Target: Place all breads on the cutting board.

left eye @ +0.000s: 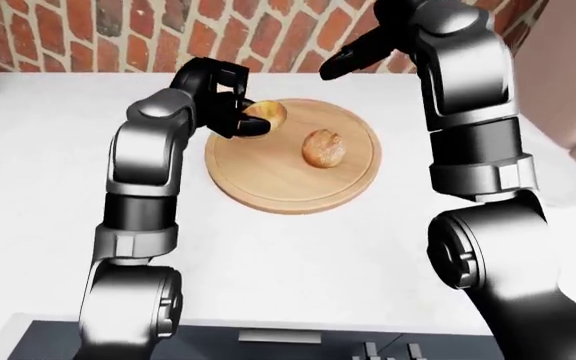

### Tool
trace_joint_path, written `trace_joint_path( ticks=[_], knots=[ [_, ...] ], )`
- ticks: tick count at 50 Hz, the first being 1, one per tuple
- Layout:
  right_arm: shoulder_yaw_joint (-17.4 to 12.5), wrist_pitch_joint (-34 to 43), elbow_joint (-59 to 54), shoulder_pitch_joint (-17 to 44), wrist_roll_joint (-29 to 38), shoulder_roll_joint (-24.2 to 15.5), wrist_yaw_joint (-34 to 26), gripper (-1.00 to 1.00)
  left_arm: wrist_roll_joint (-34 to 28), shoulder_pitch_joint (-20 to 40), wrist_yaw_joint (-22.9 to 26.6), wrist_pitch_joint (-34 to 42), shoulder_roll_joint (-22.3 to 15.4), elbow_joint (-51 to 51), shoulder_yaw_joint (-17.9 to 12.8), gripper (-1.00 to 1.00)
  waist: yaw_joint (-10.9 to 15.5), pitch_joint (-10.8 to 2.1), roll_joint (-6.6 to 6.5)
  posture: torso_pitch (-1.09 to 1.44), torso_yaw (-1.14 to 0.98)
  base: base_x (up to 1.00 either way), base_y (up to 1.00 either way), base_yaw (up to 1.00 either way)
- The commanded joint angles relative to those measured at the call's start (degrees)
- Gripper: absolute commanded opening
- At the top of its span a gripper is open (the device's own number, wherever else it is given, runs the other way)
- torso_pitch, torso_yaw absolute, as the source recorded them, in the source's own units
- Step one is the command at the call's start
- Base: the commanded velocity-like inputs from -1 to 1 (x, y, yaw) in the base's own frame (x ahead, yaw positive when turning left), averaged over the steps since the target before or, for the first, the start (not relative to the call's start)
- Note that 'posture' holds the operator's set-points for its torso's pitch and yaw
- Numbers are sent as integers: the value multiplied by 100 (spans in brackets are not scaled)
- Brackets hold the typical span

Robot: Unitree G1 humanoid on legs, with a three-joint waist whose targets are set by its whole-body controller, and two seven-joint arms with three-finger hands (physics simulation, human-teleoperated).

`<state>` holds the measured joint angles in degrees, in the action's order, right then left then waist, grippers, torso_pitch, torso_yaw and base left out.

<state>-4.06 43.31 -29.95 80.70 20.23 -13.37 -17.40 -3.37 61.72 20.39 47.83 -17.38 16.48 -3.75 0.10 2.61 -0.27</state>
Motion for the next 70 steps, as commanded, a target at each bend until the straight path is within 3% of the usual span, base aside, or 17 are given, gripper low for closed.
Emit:
trace_joint_path(
  ticks=[1, 4, 18, 21, 24, 29, 31, 33, 34, 37, 41, 43, 46, 51, 52, 60, 70],
  knots=[
    [1, -76, 214, 160, -88, -79, 90, 100, -121, 237, 15, -338, -30, -67, -73, -100, 6, -184, -9, 0, 0, 0, 0, 0],
    [29, -43, 298, 88, -149, -117, 100, 100, -409, 142, 162, -510, -70, -78, 142, -100, 5, -188, 7, 0, 0, 0, 0, 0],
    [83, -59, 333, 17, -159, -136, 105, 100, -924, -105, 550, -498, 202, -354, 36, -100, 7, -197, 10, 0, 0, 0, 0, 0],
    [113, -34, 370, -2, -131, -121, 74, 100, -968, -91, 589, -488, 235, -357, 28, -72, 8, -197, 11, 0, 0, 0, 0, 0],
    [97, -44, 375, -19, -130, -119, 69, 100, -984, -85, 603, -496, 259, -366, 11, 12, 8, -199, 16, 0, 0, 0, 0, 0],
    [102, 45, 510, -81, -127, -88, 56, 100, -1012, -82, 605, -476, 269, -383, 0, 39, 12, -194, 27, 0, 0, 0, 0, 0],
    [97, 42, 530, -111, -132, -77, 68, 100, -1012, -80, 623, -452, 279, -415, 5, 58, 12, -194, 29, 0, 0, 0, 0, 0],
    [92, 40, 548, -141, -142, -65, 79, 100, -1015, -76, 627, -453, 281, -415, 4, 96, 13, -192, 28, 0, 0, 0, 0, 0],
    [100, 67, 578, -145, -140, -63, 73, 100, -1015, -60, 621, -454, 282, -404, -4, 100, 13, -192, 29, 0, 0, 0, 0, 0],
    [73, 47, 552, -151, -164, -60, 113, 100, -993, 8, 588, -424, 258, -378, -65, 100, 12, -193, 32, 0, 0, 0, 0, 0],
    [55, 80, 599, -182, -215, -51, 177, 100, -713, 359, 167, -387, 179, -197, -407, 100, 6, -192, 35, 0, 0, 0, 0, 0],
    [1, 112, 593, -148, -294, -39, 251, 100, -494, 702, -513, -537, 88, 120, -742, 100, -1, -187, 36, 0, 0, 0, 0, 0],
    [-21, 213, 699, -95, -332, -113, 336, 100, -26, 1118, -1085, -487, -194, 157, -943, 100, -21, -180, 26, 0, 0, 0, 0, 0],
    [-22, 859, 1606, -163, -317, -240, 274, 100, 534, 1214, -1739, -457, -561, 4, -961, 100, -7, -141, -8, 0, 0, 0, 0, 0],
    [-206, 969, 1790, -103, -458, -183, 341, 100, 648, 1196, -1909, -416, -590, -95, -999, 100, 1, -135, -20, 0, 0, 0, 0, 0],
    [-95, 1490, 3027, -191, -485, -437, 324, 100, 1271, 919, -2606, -360, -943, -1192, -990, 100, -14, -65, -45, 0, 0, 0, 0, 0],
    [-2, 989, 3637, -380, -341, -535, 486, 100, 1616, 675, -3193, -995, -1101, -1915, -1067, 100, -31, -12, -38, 0, 0, 0, 0, 0]
  ],
)
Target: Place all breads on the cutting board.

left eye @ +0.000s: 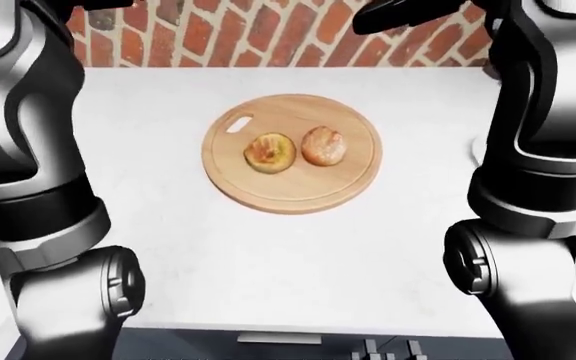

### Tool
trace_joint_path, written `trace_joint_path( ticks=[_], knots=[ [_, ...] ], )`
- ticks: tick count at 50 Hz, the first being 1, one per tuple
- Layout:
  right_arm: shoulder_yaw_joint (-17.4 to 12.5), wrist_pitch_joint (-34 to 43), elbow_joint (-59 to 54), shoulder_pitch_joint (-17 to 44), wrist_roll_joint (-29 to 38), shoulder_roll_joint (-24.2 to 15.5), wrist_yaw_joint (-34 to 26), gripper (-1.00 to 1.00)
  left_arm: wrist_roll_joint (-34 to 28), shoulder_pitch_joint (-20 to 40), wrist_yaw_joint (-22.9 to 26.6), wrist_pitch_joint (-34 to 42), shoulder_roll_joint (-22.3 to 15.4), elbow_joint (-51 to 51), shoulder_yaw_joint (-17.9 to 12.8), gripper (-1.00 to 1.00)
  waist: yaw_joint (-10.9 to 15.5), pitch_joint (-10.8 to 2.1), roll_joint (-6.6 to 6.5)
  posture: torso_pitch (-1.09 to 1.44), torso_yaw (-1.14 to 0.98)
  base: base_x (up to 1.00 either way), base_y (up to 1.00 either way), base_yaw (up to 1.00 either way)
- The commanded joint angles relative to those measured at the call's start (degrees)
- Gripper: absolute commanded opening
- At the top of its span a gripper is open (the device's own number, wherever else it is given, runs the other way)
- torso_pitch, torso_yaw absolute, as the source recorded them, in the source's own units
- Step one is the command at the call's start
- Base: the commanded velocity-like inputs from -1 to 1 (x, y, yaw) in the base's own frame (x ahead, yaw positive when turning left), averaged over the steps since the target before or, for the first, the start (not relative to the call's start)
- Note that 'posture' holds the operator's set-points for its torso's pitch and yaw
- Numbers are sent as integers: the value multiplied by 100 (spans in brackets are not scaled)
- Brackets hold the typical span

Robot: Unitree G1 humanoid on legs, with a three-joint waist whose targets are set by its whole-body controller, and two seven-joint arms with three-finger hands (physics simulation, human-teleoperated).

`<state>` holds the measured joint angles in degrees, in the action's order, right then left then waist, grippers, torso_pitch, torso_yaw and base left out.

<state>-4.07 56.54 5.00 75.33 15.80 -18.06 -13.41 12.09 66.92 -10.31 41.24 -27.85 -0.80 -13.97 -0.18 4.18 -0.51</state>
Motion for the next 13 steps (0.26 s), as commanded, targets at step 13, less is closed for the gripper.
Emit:
trace_joint_path(
  ticks=[13],
  knots=[
    [-116, -1271, -18, 456, 235, -113, 345, 100, 137, 358, -382, -1223, -261, -311, 88, 100, 1, -163, -55, 0, 0, 0, 0, 0]
  ],
)
